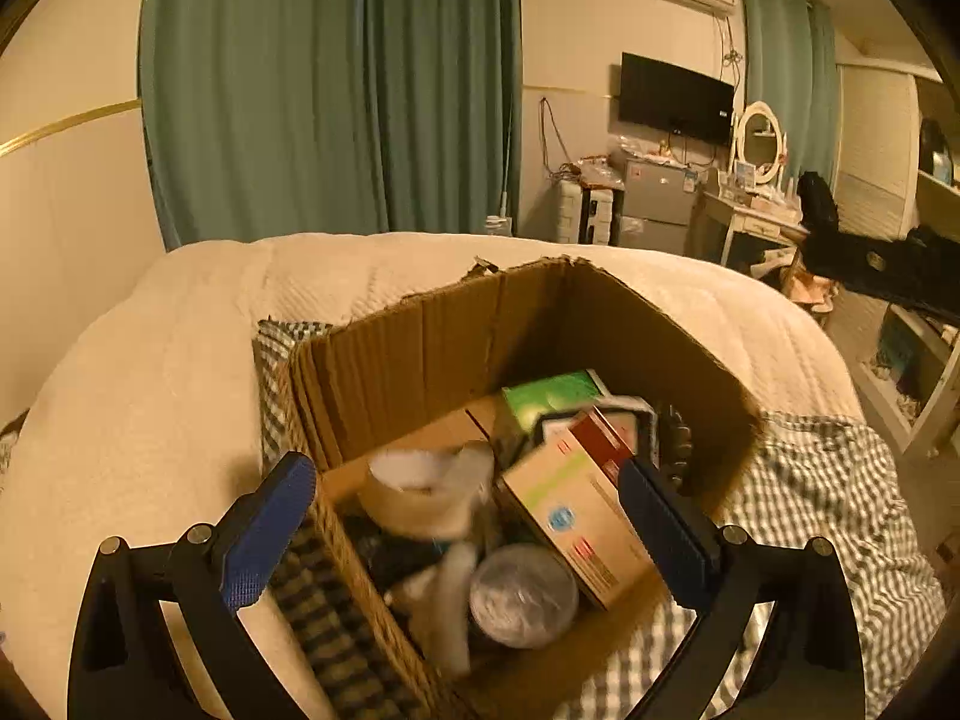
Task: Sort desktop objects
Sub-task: 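Carry the comb into the box with left tool while right tool carries the bracelet there, then grasp the white BOP toothpaste tube with the right tool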
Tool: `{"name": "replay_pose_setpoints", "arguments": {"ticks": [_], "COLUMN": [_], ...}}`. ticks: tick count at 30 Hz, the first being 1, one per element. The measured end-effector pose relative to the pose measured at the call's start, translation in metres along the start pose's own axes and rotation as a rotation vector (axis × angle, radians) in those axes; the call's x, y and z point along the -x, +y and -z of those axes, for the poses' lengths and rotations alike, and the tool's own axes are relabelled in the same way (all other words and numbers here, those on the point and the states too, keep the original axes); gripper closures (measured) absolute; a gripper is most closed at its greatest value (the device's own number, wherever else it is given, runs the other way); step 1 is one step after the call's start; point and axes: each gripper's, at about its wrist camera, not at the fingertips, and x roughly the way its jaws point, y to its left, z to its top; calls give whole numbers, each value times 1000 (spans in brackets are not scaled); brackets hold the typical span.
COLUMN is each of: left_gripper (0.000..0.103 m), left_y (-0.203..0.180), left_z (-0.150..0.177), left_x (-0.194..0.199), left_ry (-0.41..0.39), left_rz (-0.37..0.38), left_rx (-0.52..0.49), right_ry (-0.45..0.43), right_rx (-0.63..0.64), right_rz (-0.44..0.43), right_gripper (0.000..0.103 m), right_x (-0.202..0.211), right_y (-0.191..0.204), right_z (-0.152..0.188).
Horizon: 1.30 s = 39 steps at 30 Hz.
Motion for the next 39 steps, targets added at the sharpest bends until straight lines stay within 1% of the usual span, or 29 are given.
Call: {"name": "replay_pose_setpoints", "arguments": {"ticks": [2, 5, 7, 10, 12, 14, 15, 17, 19, 21, 25, 26, 28, 29, 31, 32, 34, 37, 39], "left_gripper": [0, 0, 0, 0, 0, 0, 0, 0, 0, 0, 0, 0, 0, 0, 0, 0, 0, 0, 1], "left_y": [1, 1, -1, -9, -15, -19, -21, -24, -28, -29, -27, -27, -32, -34, -37, -37, -32, -24, -23], "left_z": [8, 23, 40, 73, 93, 106, 111, 118, 121, 126, 135, 137, 139, 140, 146, 148, 155, 159, 157], "left_x": [10, 26, 34, 36, 27, 14, 8, 0, -4, -10, -21, -23, -32, -34, -40, -43, -51, -56, -62], "left_ry": [0, 17, 35, 77, 145, 209, 224, 215, 208, 197, 161, 155, 143, 139, 130, 142, 178, 173, 164], "left_rz": [8, 21, 30, -1, -37, -89, -122, -171, -199, -219, -246, -251, -269, -264, -236, -222, -182, -184, -201], "left_rx": [21, 92, 138, 190, 223, 249, 254, 269, 280, 312, 389, 389, 358, 351, 338, 340, 384, 431, 426], "right_ry": [2, 15, 32, 61, 91, 117, 130, 155, 190, 224, 272, 291, 308, 317, 319, 296, 267, 242, 245], "right_rx": [2, 19, 25, 12, -9, -40, -55, -87, -111, -120, -139, -135, -127, -120, -75, -48, -55, -131, -167], "right_rz": [37, 104, 127, 161, 167, 168, 166, 165, 138, 117, 88, 90, 84, 77, 91, 90, 56, 7, -20], "right_gripper": [39, 39, 39, 39, 39, 39, 40, 44, 50, 51, 54, 54, 56, 59, 77, 78, 78, 78, 78], "right_x": [25, 60, 74, 87, 86, 78, 72, 57, 36, 6, -40, -56, -73, -82, -93, -92, -88, -83, -83], "right_y": [-8, -24, -33, -48, -57, -67, -72, -76, -78, -77, -77, -77, -77, -77, -76, -76, -83, -98, -104], "right_z": [13, 41, 61, 98, 126, 150, 161, 176, 189, 198, 210, 212, 219, 222, 230, 233, 237, 238, 239]}}
